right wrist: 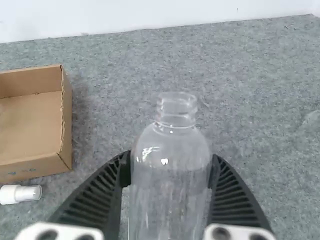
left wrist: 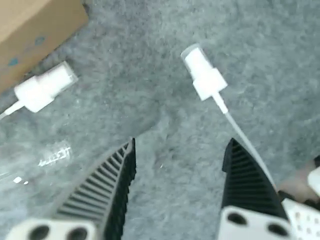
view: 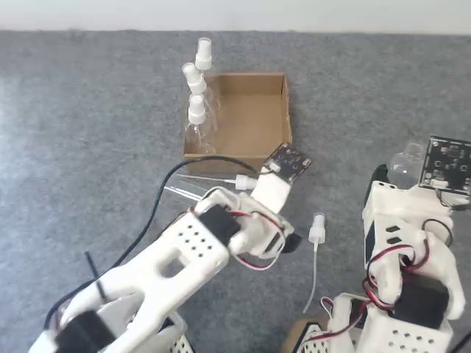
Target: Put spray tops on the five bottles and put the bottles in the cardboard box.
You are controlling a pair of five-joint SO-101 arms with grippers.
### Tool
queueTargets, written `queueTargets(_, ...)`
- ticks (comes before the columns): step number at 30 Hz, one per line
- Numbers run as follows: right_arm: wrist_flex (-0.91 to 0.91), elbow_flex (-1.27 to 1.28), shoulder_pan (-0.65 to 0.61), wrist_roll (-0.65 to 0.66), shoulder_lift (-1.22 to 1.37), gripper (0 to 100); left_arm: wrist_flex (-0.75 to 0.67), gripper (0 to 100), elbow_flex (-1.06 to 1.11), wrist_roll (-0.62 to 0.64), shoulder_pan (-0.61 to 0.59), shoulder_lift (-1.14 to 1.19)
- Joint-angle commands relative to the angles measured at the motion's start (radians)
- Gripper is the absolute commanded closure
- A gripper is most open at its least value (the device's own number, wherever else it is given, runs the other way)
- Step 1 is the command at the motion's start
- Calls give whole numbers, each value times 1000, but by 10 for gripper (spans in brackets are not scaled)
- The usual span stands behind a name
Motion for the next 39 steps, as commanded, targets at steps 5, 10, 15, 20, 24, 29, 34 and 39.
queueTargets(5, -28, -14, 12, -9, -13, 880, -21, 731, -220, 115, 43, 226)
queueTargets(10, -28, -14, 12, -9, -13, 880, -23, 734, -295, 187, 121, 351)
queueTargets(15, -28, -14, 12, -9, -13, 880, -23, 735, -374, 221, 126, 453)
queueTargets(20, -28, -14, 12, -9, -13, 880, -46, 735, -426, 269, 129, 543)
queueTargets(24, -28, -14, 12, -9, -13, 880, -98, 735, -430, 292, 129, 597)
queueTargets(29, -28, -14, 10, -9, -13, 880, -107, 736, -432, 292, 129, 611)
queueTargets(34, -28, -14, 8, -9, -13, 880, -144, 769, -424, 287, 129, 623)
queueTargets(39, -25, -14, 7, -9, -13, 880, -123, 799, -466, 287, 129, 686)
